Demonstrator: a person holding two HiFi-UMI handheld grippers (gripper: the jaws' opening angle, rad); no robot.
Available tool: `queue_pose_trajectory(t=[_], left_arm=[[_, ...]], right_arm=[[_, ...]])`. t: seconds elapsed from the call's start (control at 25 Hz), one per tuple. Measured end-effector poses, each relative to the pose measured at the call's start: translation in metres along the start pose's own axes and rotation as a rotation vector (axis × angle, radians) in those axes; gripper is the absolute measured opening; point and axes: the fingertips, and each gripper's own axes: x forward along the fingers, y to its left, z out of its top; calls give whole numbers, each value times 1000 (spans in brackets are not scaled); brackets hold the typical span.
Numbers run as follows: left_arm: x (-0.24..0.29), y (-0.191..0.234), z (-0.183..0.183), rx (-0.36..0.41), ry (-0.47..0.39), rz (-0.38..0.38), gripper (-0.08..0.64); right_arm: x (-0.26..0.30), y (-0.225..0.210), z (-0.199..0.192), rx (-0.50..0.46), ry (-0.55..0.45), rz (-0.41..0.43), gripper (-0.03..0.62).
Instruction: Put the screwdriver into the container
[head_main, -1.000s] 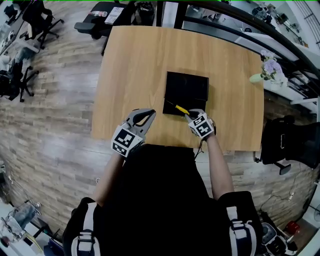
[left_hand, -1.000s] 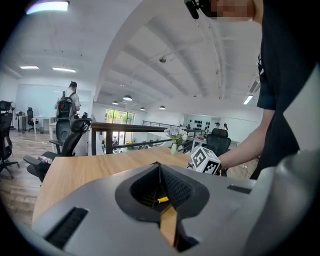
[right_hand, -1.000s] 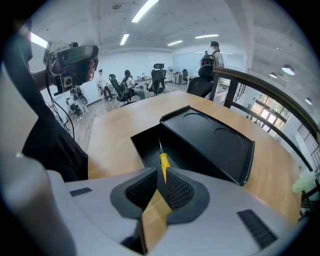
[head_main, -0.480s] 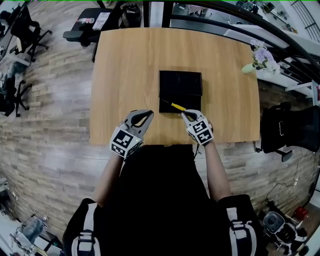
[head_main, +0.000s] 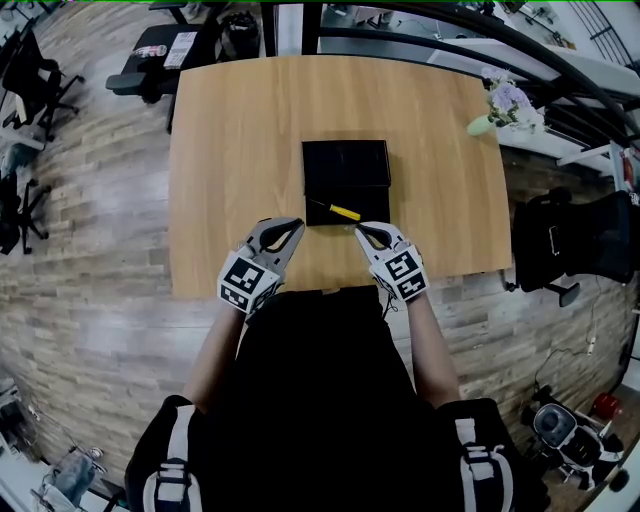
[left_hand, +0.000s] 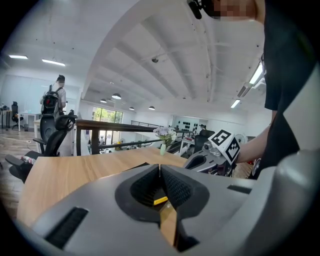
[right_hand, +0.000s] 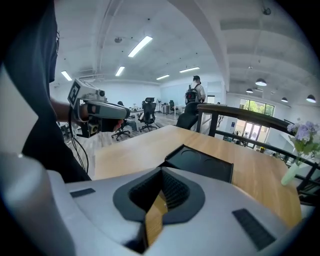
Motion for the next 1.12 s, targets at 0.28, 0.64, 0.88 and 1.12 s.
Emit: queue_pose_trajectory(t=[0.28,0.64,0.88,1.12], left_arm=[[2,-1,-3,-6,4,-11,28],[-8,-2,-8,1,21,-17,28],[-7,-7,-11,11,31,-34,28],[-7,-19,-4,22,24,-42,28]], right_arm=[[-17,-6,-7,35,-12,-37,25],[-14,-3,-4,51,-41,-55,25],[-16,2,-4,55,-52,-60,25],[-18,12,-10,46,-36,-37,25]])
